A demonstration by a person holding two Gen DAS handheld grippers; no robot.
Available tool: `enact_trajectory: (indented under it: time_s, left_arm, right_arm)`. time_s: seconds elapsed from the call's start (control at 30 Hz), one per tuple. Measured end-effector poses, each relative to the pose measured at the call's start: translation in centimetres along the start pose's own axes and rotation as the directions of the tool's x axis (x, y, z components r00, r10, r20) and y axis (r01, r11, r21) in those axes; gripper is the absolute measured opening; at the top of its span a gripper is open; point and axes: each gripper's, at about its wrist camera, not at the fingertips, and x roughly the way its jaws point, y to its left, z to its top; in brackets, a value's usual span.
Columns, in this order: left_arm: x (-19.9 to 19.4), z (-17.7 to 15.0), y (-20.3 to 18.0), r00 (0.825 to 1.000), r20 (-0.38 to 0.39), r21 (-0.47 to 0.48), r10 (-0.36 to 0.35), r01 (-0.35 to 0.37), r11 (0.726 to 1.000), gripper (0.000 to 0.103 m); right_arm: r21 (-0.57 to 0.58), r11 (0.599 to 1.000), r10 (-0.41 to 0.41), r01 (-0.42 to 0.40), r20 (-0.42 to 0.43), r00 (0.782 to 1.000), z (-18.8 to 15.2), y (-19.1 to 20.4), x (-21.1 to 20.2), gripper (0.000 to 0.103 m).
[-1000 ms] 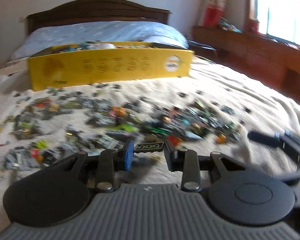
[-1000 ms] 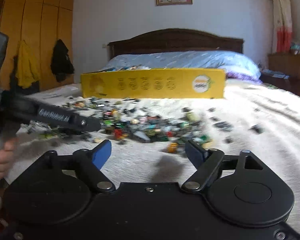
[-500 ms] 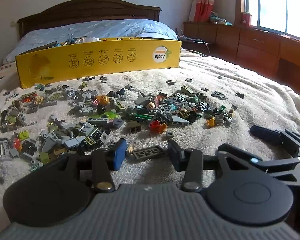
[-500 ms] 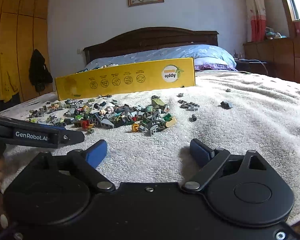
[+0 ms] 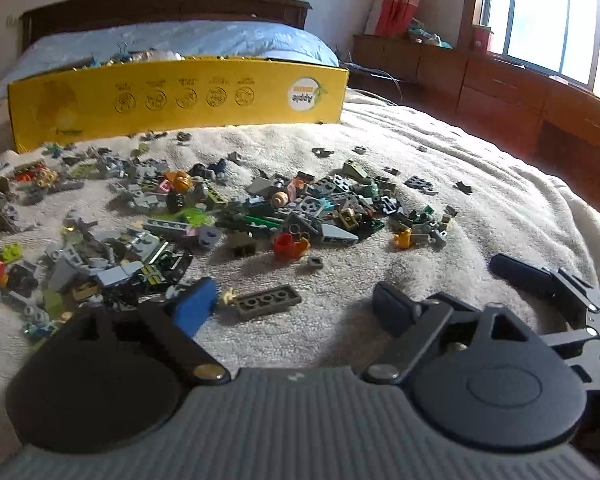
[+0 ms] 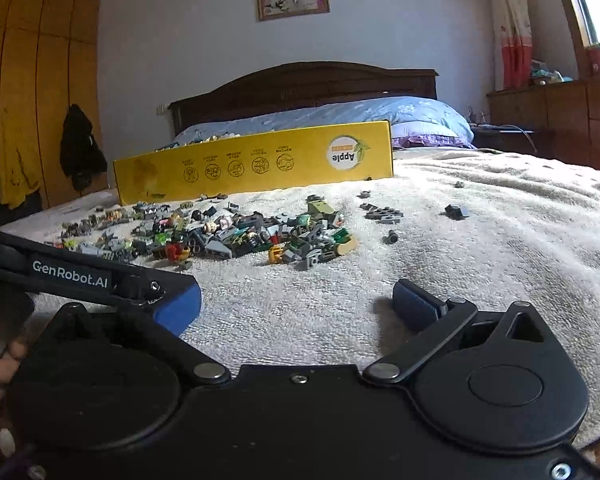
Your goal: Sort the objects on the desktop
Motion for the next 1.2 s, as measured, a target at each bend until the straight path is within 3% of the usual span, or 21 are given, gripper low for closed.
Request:
enact_trajectory:
  time_s: [0.47, 0.7, 1.07, 1.2]
  left_arm:
    - [-1.7, -1.4, -1.5, 0.989, 0.125, -0.010, 0.078, -0.077, 0.997, 0.093]
    - [-1.4, -1.7, -2.0, 0.991, 0.106, 0.014, 0.085, -0.087, 0.996, 0.090]
    - [-0.9, -2.1, -1.9, 0.985, 0.139, -0.014, 0.107, -0.106, 0.994, 0.090]
    - [-1.0, -2.4, -2.1, 0.981, 0.155, 0.007, 0.113, -0.116, 0.993, 0.080]
  right_arm:
    - [0.019, 1.000, 0.013, -0.013, 0.005, 1.000, 0.5, -0.7, -2.0, 0.102]
    - [-0.004, 0.998, -0.058, 0.058, -0.022, 0.998, 2.9, -2.6, -0.6, 0.072]
    - [0.004, 1.000, -0.029, 0.029, -0.021, 0.999, 3.5, -1.6, 0.8, 0.069]
    - [-0.003, 1.000, -0.006, 0.006, -0.038, 0.999, 3.6, -1.7, 1.4, 0.051]
